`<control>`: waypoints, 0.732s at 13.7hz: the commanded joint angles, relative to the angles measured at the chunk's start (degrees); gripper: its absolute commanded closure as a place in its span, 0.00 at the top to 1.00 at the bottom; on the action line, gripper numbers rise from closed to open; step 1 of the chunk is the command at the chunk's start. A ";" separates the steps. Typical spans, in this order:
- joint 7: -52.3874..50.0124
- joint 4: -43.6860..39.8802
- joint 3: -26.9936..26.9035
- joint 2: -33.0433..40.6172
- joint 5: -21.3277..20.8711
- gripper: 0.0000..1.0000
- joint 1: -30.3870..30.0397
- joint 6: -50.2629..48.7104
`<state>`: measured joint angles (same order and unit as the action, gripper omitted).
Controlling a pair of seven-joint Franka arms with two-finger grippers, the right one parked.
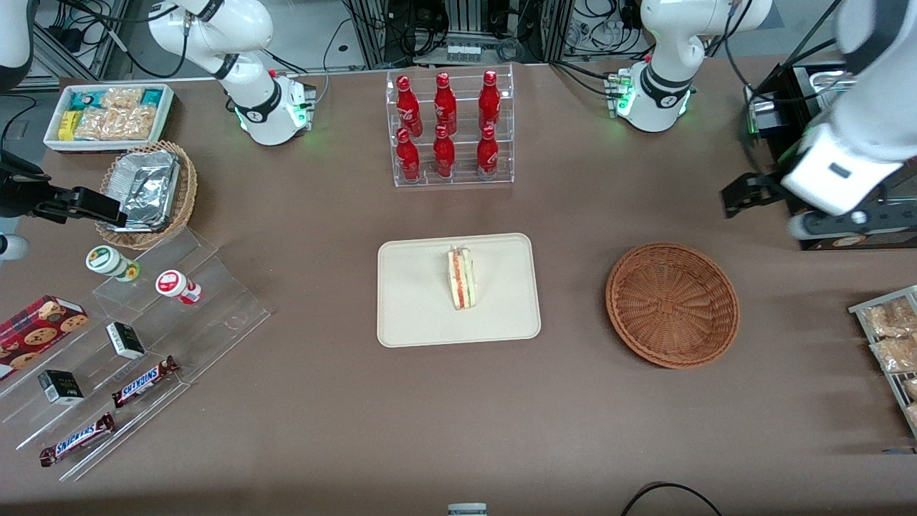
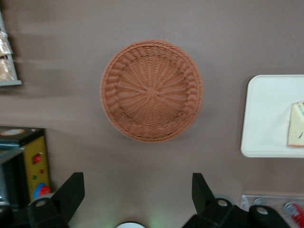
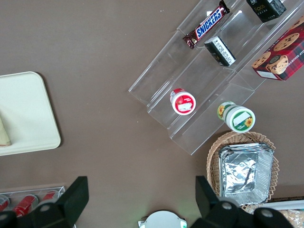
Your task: Place sandwich from basket to tray
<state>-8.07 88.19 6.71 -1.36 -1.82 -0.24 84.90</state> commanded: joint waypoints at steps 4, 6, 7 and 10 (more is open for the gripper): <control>7.99 0.50 0.58 1.71 0.33 1.00 -4.50 -0.35; 7.29 0.32 0.58 1.62 0.50 1.00 -4.15 0.01; 7.11 -0.20 0.58 1.53 0.50 1.00 -4.06 -0.26; 7.90 -0.82 0.58 1.45 0.59 1.00 -3.98 -0.26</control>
<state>-0.99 87.86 7.28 -0.51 -1.71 -4.28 84.80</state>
